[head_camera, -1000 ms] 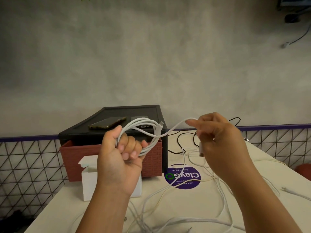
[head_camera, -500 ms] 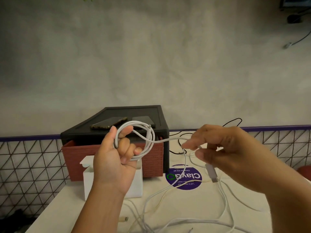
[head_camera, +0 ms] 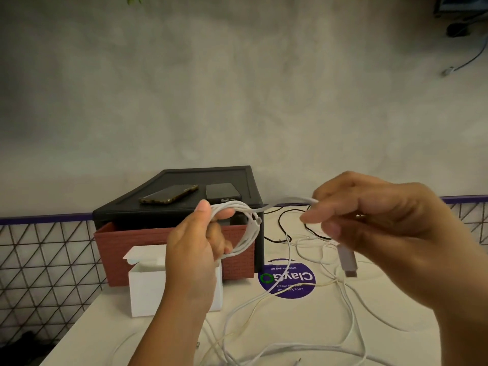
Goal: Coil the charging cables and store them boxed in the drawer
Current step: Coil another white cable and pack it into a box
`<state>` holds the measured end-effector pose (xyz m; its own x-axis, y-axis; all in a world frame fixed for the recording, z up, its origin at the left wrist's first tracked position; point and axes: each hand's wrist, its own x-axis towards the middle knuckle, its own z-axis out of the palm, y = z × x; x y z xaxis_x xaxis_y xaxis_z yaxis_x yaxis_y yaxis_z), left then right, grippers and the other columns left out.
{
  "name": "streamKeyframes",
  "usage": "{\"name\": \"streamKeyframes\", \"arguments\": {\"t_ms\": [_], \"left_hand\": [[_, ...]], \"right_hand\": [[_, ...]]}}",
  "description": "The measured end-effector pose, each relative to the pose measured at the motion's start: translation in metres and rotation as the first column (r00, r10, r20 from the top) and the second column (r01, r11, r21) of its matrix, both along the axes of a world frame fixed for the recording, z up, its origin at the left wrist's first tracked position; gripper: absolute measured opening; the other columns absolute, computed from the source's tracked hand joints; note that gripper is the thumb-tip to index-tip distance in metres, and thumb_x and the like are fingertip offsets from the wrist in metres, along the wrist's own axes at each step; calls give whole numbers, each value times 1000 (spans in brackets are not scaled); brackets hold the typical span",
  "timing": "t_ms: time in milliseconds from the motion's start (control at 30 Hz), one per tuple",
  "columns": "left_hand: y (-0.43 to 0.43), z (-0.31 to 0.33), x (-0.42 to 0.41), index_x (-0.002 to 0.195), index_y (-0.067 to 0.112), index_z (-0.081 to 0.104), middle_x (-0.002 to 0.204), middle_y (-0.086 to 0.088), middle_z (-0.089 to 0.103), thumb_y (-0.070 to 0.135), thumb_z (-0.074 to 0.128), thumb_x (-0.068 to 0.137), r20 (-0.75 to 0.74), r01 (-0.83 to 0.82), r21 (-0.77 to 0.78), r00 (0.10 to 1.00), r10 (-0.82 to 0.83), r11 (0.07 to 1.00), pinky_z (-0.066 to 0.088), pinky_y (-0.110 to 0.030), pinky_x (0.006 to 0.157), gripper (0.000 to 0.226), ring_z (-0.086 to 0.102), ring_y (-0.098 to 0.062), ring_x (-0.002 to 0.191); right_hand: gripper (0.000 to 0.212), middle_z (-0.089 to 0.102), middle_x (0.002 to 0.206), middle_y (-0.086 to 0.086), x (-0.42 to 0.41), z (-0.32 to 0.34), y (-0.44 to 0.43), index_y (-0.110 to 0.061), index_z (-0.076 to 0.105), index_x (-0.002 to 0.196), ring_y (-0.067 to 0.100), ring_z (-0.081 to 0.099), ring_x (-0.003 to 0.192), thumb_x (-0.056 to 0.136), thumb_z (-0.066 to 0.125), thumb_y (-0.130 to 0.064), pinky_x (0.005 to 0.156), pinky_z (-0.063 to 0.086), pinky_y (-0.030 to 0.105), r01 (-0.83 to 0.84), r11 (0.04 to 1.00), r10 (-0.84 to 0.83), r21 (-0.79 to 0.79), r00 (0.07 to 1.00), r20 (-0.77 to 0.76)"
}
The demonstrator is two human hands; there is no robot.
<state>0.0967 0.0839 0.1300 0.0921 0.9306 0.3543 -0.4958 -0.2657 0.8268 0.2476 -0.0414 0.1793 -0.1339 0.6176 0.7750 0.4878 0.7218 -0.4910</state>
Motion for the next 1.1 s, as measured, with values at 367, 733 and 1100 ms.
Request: {"name": "streamKeyframes", "arguments": {"t_ms": [367,733,1100], "left_hand": [[-18,11,6,63,10,68,36,7,20,35,45,82,418,488,-83,808,-414,869,35,-18,38,39,21,-5,32],[-11,2,12,75,15,73,48,5,33,34,40,87,458,509,-5,766,-451,861,55,-30,80,41,39,-7,45],[-14,-2,18,65,17,68,54,4,46,30,47,79,342,478,-21,829,-442,878,44,-34,75,28,54,-11,60]], "right_hand": [[30,60,67,-15,22,-31,53,-35,68,82,2,51,47,86,62,-7,52,38,17,706,676,-726,-213,687,-30],[58,63,104,4,-11,-39,71,-9,58,121,13,64,86,62,56,-9,81,50,26,-549,794,42,-262,479,-877],[21,61,61,3,-35,-34,68,-11,59,76,15,65,56,59,67,-21,66,51,28,-482,831,-99,-278,363,-926]]}}
